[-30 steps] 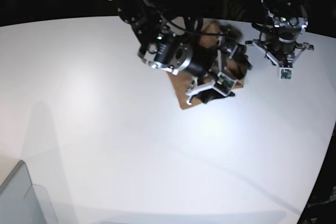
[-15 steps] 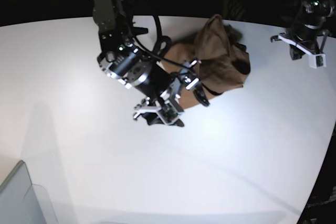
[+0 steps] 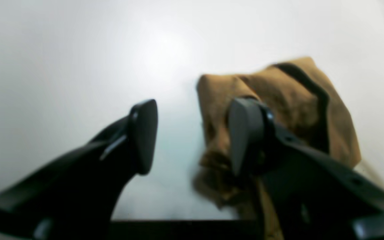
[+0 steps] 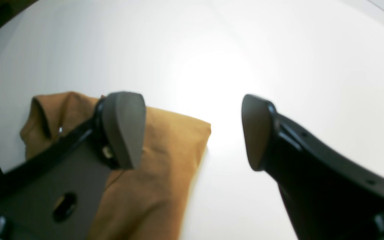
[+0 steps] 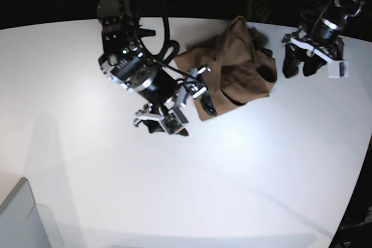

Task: Layout the t-shirt on the table in an organized manner, then fold the t-shirt properly
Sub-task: 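Grasp the shirt bundle with the left gripper and lift its edge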

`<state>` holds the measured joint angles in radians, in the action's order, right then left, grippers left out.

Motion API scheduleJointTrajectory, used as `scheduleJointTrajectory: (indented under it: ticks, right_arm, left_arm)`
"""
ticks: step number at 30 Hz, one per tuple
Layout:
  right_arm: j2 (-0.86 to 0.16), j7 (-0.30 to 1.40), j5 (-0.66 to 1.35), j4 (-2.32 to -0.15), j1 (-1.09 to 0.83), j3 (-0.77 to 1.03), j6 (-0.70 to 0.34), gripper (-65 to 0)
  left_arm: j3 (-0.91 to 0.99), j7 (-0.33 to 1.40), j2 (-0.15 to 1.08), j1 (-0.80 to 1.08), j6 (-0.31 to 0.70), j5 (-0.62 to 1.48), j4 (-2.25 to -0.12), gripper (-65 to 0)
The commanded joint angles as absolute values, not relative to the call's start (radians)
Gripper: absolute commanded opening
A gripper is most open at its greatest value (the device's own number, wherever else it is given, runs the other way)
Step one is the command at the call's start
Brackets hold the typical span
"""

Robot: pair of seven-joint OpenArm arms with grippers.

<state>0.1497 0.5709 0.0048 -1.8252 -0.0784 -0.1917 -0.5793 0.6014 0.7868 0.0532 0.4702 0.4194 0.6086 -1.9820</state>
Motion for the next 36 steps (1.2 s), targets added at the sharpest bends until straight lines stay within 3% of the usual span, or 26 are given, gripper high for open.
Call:
scheduleJointTrajectory:
  ticks: [1,22,27,31,36]
  right_arm:
    - [0.157,0.542,0.021,-1.842,-0.064,-0.193,-0.585,-18.8]
    - [0.142,0.542,0.019,-1.84,-0.079,-0.193,-0.585,-18.8]
    - [0.142,0.542,0.019,-1.84,-0.081,-0.193,-0.585,-18.8]
    - [0.142,0.542,0.019,-1.84,-0.09,-0.193,-0.585,-18.8]
    - [0.142,0.542,0.018,-1.84,-0.09,-0.193,-0.585,-18.8]
  left_arm:
    - [0.585,0.756,0.062,0.461,0.426,0.616,-2.0,-30.4]
    - [0.409,0.756,0.065,0.312,0.417,0.558,-1.773,-30.8]
    - [0.381,0.756,0.065,0.282,0.417,0.558,-1.715,-44.0]
    - [0.381,0.756,0.065,0.28,0.417,0.561,-1.722,-64.1]
    - [0.394,0.806,0.067,0.236,0.417,0.568,-1.739,-65.0]
